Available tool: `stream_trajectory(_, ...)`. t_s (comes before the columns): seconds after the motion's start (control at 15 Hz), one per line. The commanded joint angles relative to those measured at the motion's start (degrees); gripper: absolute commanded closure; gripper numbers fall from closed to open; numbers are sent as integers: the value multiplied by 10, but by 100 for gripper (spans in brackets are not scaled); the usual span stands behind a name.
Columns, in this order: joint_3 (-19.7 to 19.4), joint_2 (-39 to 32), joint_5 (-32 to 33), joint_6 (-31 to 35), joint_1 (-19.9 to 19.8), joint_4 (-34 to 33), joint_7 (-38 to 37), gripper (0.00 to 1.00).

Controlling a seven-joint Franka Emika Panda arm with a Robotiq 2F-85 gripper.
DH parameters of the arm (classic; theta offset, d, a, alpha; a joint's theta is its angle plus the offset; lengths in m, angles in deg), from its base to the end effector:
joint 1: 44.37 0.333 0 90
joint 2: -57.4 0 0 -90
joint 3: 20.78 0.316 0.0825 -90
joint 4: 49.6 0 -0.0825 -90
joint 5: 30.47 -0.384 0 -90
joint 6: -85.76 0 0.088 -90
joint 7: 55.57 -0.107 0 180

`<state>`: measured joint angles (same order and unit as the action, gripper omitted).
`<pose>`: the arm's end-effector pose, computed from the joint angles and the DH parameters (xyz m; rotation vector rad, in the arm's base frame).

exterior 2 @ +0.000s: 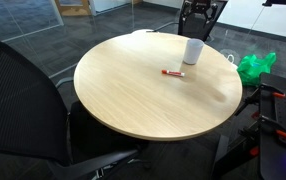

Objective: Move the mug to the left

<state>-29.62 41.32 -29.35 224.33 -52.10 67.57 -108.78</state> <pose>0.5764 -0.1687 0.3143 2.5738 -1.7530 0.1692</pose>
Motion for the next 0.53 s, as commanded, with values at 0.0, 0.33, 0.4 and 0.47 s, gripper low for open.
stream_trajectory(0.0, -12, -10, -9, -2, 12, -5, 7, 0)
stream_trajectory(0.33, -13, -31, -12, -2, 13, -16, 8, 0)
stream_trajectory(0.4, -13, -31, -12, -2, 13, -16, 8, 0)
stream_trajectory(0.47, -15, -35, -10, -8, 14, -21, 4, 0)
